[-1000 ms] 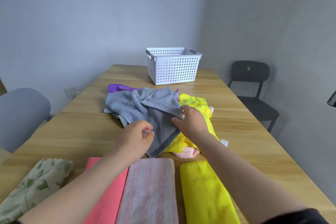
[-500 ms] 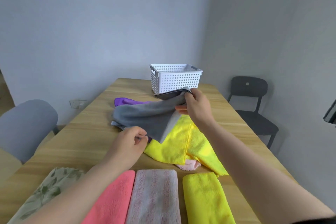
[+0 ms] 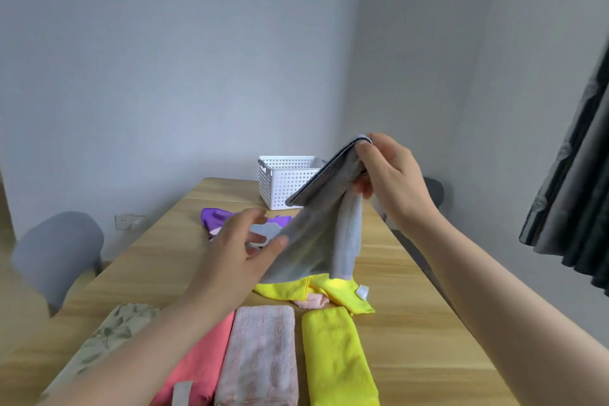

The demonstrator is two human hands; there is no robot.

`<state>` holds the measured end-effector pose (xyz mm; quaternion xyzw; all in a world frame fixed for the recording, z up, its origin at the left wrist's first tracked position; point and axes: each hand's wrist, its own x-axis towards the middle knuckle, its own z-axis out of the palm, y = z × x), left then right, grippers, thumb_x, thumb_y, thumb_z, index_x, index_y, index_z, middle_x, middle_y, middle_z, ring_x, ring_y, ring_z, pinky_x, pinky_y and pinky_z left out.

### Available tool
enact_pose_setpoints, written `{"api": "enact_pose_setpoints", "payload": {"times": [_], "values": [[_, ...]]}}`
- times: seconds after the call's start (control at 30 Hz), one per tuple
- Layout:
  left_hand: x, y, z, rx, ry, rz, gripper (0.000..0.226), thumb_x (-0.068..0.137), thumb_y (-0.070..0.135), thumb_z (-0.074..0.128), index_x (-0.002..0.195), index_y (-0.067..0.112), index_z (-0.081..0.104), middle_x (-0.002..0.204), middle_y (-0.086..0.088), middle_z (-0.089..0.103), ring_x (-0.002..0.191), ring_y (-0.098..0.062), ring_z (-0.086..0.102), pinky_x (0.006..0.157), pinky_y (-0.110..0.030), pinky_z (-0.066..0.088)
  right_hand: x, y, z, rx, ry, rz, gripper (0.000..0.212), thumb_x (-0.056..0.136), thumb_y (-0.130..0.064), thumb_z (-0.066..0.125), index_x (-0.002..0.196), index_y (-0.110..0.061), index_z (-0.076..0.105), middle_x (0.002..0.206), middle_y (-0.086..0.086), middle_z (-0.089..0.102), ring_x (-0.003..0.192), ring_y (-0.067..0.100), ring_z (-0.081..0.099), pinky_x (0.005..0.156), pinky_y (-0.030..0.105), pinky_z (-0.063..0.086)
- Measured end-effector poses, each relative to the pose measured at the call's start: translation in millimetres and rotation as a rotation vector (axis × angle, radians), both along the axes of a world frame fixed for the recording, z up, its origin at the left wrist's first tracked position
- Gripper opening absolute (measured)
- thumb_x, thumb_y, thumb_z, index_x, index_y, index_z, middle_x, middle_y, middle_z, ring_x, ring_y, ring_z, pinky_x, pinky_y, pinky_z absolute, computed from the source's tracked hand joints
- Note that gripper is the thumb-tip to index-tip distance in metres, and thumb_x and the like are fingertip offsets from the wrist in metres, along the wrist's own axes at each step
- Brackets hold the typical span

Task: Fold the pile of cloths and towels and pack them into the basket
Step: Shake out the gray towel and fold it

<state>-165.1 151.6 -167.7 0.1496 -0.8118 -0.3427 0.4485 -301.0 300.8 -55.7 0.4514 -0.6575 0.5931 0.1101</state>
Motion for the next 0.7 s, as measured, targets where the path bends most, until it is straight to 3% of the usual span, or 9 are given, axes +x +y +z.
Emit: {"api": "enact_pose_setpoints", "payload": {"times": [0.17,0.37,0.5,0.6,0.67,0.7], "values": [[9.2,33.7,31.8,-0.056,-0.005,-0.061,0.04,0.081,0.03,0.07,0.117,0.023,0.056,0.114,0.013,0.059,0.094,-0.001,0.061,0.084,-0.026,0.049,23.3,51.5,11.6,-0.002,0.026,0.009,0.034,0.096,-0.018,0.045,0.064,-0.011,0.034,0.054,-0.004,0.028,0.047,0.012,0.028,0.047,0.023,0.025],[9.7,73.2,19.8,-0.028,-0.096,-0.227,0.035,0.079,0.028,0.073,0.112,0.027,0.058,0.111,0.02,0.059,0.097,0.003,0.058,0.078,-0.017,0.049,31.5,109.8,-8.3,0.028,0.031,-0.113,0.038,0.087,-0.028,0.047,0.067,-0.001,0.032,0.063,0.007,0.025,0.059,0.017,0.025,0.057,0.033,0.022],[0.6,95.2,-6.3,-0.048,-0.17,-0.297,0.034,0.083,0.023,0.07,0.114,0.028,0.057,0.114,0.021,0.056,0.099,0.002,0.057,0.074,-0.01,0.048,16.1,143.3,-59.0,0.362,0.008,-0.354,0.038,0.084,-0.026,0.052,0.058,-0.01,0.03,0.055,0.001,0.026,0.053,0.014,0.024,0.053,0.029,0.02],[-4.3,97.9,-33.8,-0.042,-0.275,-0.313,0.027,0.084,0.031,0.067,0.108,0.039,0.055,0.112,0.016,0.059,0.098,-0.001,0.059,0.08,-0.019,0.051,2.2,173.0,-106.1,0.871,-0.008,-0.593,0.033,0.079,-0.033,0.056,0.056,-0.012,0.045,0.053,0.003,0.044,0.053,0.02,0.041,0.051,0.027,0.03],[-5.8,98.1,-50.7,-0.053,-0.344,-0.295,0.023,0.084,0.032,0.065,0.102,0.042,0.055,0.11,0.014,0.06,0.093,0.0,0.06,0.08,-0.019,0.05,3.0,185.3,-130.5,1.065,-0.023,-0.601,0.027,0.077,-0.034,0.061,0.081,-0.008,0.066,0.079,0.006,0.067,0.075,0.024,0.063,0.059,0.027,0.044],[-7.4,99.3,-58.9,-0.053,-0.372,-0.289,0.022,0.085,0.028,0.065,0.101,0.039,0.056,0.108,0.014,0.06,0.092,-0.001,0.059,0.08,-0.018,0.049,4.6,188.8,-139.0,1.067,-0.032,-0.583,0.033,0.077,-0.034,0.063,0.099,-0.01,0.066,0.094,0.004,0.069,0.089,0.022,0.064,0.068,0.028,0.049]]}}
